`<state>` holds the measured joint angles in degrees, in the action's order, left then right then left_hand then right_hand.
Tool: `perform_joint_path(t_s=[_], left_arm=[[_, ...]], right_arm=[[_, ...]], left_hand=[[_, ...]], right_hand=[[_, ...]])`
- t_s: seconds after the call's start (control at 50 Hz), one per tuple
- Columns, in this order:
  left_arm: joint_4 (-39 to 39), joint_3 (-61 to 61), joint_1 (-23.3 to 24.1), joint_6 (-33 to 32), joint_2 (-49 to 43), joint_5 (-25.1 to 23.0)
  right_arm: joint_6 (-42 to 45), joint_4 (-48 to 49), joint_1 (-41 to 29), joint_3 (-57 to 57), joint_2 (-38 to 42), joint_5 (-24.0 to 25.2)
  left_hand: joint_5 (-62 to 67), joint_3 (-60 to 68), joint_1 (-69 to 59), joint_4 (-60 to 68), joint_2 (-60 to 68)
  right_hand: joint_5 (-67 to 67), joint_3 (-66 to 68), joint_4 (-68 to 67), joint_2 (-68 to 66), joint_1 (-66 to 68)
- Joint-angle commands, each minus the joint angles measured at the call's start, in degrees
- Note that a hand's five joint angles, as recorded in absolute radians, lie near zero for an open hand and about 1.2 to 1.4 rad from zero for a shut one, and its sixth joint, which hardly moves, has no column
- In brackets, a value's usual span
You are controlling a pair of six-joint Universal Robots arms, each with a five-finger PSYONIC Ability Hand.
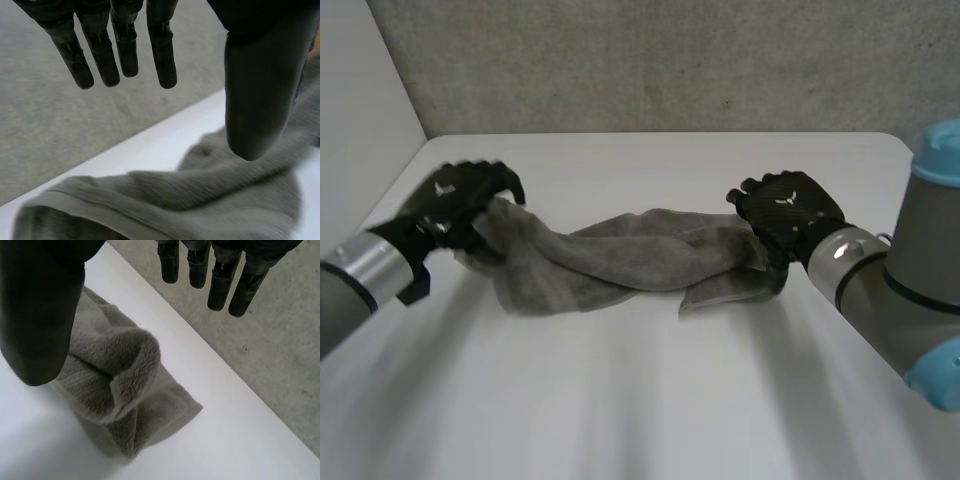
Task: Fold the towel.
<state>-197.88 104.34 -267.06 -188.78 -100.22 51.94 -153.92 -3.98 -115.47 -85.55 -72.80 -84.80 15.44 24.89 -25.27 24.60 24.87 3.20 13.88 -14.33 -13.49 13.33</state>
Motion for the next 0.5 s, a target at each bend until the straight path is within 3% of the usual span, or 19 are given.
perform_joint_path(t_s=[0.02, 0.12, 0.32, 0.5], left_arm=[[-0.1, 6.0, 3.9, -8.5, 0.2, 0.2], [-0.9, 5.7, 5.1, -10.8, -4.2, 1.2], [-3.9, -0.7, 7.6, -14.3, -16.4, 9.3], [-4.0, -4.3, 7.7, -18.3, -20.6, 10.7]], right_arm=[[-4.8, 6.5, 3.1, -6.5, -1.8, -0.3], [-8.4, 9.1, 4.4, -8.0, -0.9, 0.1], [-8.5, 9.7, 4.2, -6.7, 5.5, -0.2], [-9.1, 9.7, 4.2, -3.9, 9.5, -0.4]], left_hand=[[1.3, 1.8, -1.4, 2.1, 1.8], [1.3, 1.8, -1.4, 2.1, 1.8], [1.3, 1.8, -1.4, 2.1, 1.8], [1.8, 2.3, -1.9, 2.6, 2.3]], right_hand=[[-3.2, -3.9, 4.3, 3.5, -3.3], [-3.2, -3.9, 4.3, 3.5, -3.3], [-3.2, -3.9, 4.3, 3.5, -3.3], [-3.0, -3.6, 4.1, 3.2, -3.1]])
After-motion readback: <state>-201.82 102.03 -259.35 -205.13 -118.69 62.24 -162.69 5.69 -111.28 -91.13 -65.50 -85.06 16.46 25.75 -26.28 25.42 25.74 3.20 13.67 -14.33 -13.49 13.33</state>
